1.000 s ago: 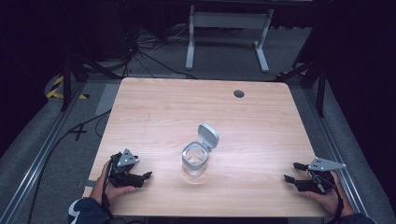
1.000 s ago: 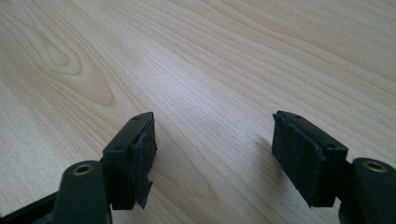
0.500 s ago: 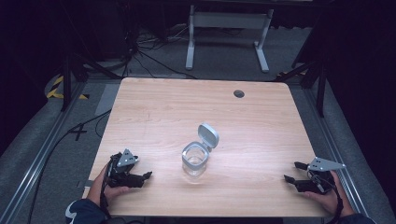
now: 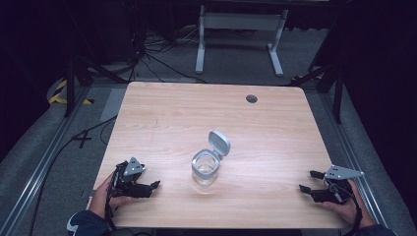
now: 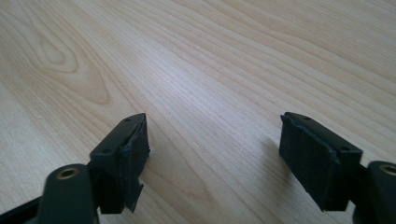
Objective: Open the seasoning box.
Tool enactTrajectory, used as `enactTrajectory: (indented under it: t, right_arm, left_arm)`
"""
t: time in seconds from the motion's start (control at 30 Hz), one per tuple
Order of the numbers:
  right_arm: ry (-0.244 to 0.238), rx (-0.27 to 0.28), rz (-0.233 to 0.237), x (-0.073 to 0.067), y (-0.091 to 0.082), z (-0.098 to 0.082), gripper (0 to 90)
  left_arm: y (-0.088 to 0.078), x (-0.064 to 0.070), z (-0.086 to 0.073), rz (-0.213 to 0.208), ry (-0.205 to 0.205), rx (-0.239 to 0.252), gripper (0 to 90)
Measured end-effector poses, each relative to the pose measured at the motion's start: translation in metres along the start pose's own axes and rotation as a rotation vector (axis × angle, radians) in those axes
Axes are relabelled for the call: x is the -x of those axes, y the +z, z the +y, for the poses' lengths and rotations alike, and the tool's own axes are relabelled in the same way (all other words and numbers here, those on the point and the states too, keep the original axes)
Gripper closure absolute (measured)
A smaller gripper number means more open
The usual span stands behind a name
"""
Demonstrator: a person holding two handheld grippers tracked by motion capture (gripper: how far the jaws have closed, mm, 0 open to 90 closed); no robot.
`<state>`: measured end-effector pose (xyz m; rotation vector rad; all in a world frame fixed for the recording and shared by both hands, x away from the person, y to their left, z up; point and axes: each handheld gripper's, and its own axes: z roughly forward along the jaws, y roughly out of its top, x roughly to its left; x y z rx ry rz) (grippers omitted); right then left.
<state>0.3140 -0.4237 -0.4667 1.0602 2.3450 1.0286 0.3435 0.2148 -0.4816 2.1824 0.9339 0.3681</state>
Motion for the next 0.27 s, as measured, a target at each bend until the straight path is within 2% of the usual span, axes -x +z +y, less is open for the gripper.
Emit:
enactTrajectory:
  t: [0.27]
  right_arm:
    - [0.009,-0.004,-0.016,0.001,0.0,-0.0003,20.2]
  left_arm:
    - [0.0,0.0001,0.0,0.001,-0.001,0.0,14.5]
